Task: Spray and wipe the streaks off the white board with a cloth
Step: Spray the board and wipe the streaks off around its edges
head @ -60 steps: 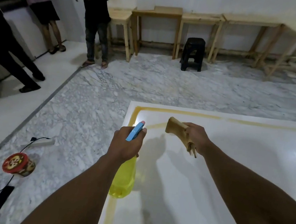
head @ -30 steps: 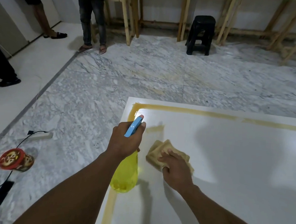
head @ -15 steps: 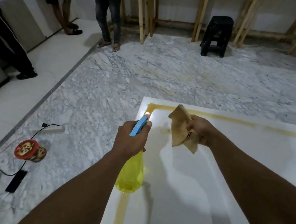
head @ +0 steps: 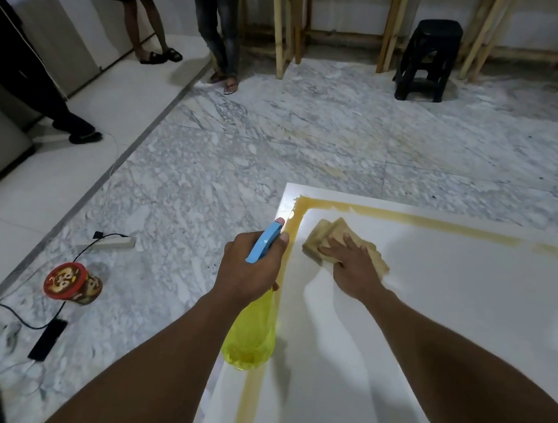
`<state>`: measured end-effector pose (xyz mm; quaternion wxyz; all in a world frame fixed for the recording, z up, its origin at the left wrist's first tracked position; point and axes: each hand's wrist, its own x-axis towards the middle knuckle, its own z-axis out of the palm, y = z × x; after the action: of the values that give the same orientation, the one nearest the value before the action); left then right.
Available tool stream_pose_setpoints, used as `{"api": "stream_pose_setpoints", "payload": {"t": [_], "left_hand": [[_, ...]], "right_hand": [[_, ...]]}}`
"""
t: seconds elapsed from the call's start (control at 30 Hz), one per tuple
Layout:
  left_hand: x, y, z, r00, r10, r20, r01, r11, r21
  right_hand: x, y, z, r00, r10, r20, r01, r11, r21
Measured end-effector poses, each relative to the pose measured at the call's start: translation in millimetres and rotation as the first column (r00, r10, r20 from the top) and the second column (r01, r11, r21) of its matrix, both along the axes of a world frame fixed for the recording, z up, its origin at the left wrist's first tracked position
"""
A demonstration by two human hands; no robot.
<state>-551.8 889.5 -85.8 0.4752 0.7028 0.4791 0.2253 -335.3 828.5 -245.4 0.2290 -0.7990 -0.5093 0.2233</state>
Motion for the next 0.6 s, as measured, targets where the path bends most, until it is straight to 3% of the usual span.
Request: {"api": "stream_pose_setpoints", "payload": {"t": [0.2, 0.37, 0.5, 0.57, 0.6], "left_hand": [[-27.8, -22.8, 23.2, 0.997, 0.003, 0.079, -0.004, 1.000, 0.012], [-73.1, -59.0, 44.6, 0.995, -0.002, 0.104, -0.002, 0.999, 0.036], [-123.4, -91.7, 51.3, 0.999, -0.019, 0.050, 0.016, 0.998, 0.060], [-147.2, -109.6, 53.3, 1.000, -0.023, 0.018, 0.023, 0.999, 0.046], [-161.2, -121.0, 57.1, 0.999, -0.035, 0.002, 0.035, 0.999, 0.042]], "right_hand": [[-69.5, -63.0, 1.4, 0.996, 0.015, -0.084, -0.011, 0.999, 0.050], [-140.3, -130.2, 4.7, 0.997, 0.032, -0.067, -0.031, 0.999, 0.025], [-198.2, -181.8, 25.4, 0.986, 0.058, -0.155, -0.061, 0.998, -0.013], [-214.3, -200.3, 55.6, 0.940, -0.034, -0.338, 0.018, 0.999, -0.049], [-219.1, -208.5, 69.6, 0.849, -0.107, -0.517, 0.078, 0.994, -0.078]]}}
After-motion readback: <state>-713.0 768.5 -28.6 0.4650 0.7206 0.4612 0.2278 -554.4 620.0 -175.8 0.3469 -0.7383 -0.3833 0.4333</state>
